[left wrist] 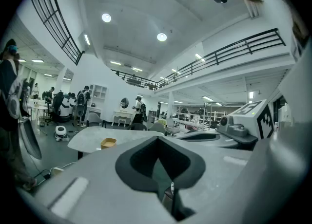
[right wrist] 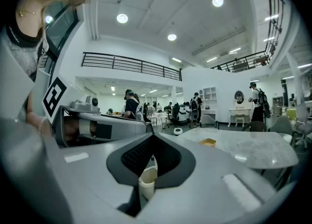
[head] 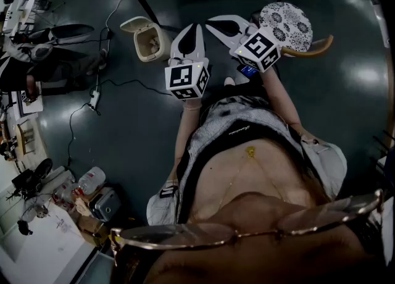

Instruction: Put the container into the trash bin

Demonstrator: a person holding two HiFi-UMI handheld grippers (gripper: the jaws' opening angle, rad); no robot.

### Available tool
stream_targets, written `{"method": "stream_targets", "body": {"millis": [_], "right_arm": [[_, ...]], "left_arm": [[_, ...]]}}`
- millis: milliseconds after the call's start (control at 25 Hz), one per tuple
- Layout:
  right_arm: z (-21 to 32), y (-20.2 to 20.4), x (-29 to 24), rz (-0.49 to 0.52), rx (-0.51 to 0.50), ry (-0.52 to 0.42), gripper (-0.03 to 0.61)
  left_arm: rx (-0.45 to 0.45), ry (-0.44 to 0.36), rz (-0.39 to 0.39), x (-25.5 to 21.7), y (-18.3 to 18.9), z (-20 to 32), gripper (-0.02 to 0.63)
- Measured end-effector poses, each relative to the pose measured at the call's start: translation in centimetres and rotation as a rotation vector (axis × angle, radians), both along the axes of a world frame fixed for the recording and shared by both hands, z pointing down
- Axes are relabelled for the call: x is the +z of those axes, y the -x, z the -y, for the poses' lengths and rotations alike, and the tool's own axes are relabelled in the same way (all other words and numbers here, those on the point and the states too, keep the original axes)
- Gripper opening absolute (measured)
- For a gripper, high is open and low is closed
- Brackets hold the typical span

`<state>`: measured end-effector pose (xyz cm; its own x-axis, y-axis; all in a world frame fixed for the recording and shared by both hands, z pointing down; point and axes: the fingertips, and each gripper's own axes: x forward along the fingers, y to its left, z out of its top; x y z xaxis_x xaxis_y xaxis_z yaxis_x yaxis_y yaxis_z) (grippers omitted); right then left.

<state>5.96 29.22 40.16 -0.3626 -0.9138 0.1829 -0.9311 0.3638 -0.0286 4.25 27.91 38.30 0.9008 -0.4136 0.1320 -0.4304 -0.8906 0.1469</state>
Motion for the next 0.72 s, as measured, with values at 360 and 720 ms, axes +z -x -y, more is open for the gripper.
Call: {"method": "stream_targets", "body": {"millis": [360,720], "right_arm": [[0.3,-0.7,-0.5,0.051,-0.006,-0.034,0.026],[5.7,-2.3,2.4,0.117,0.084,-0.021,0.026]], "left_arm": [[-0.024,0.013,-0.021,-0.1,0.1,0.6,0.002],[0.007,0.076,-0.008,3.0,-0.5,6.6,0.002]]}}
